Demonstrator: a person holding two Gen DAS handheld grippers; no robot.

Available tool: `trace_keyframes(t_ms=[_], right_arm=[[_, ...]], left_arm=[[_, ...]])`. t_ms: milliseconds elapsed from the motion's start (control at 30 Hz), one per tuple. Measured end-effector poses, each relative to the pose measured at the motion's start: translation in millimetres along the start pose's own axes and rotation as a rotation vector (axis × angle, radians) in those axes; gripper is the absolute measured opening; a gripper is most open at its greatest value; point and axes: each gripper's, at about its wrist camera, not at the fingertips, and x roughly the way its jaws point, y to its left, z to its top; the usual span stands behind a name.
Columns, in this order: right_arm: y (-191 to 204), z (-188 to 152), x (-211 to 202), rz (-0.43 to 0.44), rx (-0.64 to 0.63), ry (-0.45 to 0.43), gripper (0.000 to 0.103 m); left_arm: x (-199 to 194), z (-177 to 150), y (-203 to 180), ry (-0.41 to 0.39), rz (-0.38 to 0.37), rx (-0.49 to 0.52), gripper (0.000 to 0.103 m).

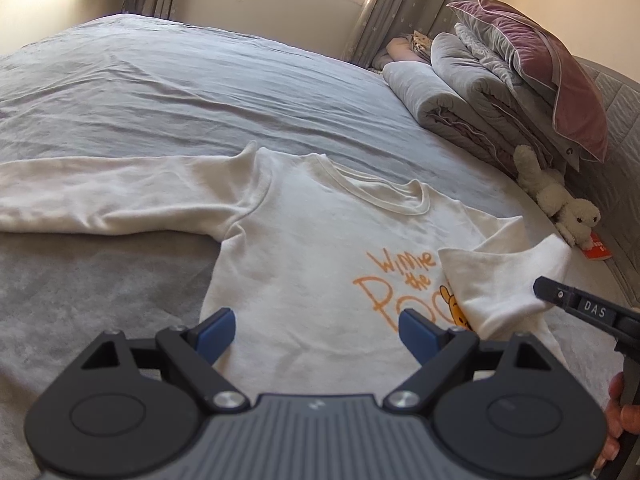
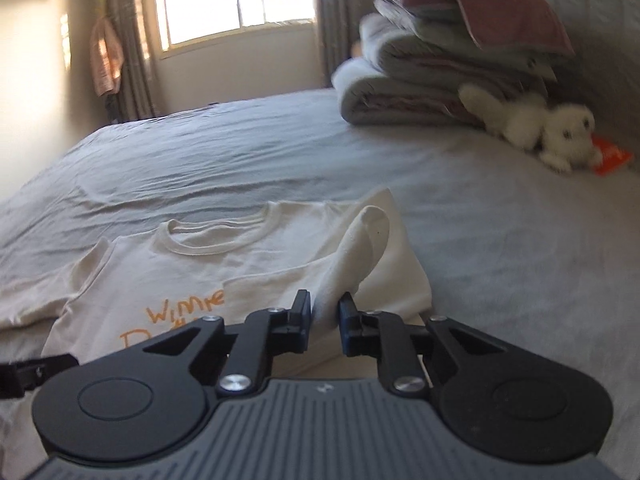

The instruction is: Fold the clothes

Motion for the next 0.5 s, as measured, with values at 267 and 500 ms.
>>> trace_keyframes(t_ms=[267,500], right_arm=[[37,-5,-16,0.157,-0.243,-0.098,0.014],[65,-23,-23,0.292,-0.443,-0.100,0.014]], left_arm=[[-6,4,10,-0.013,-0.048,-0.031,0.089],[-5,8,38,0.003,-0.232,-0.229,0.087]])
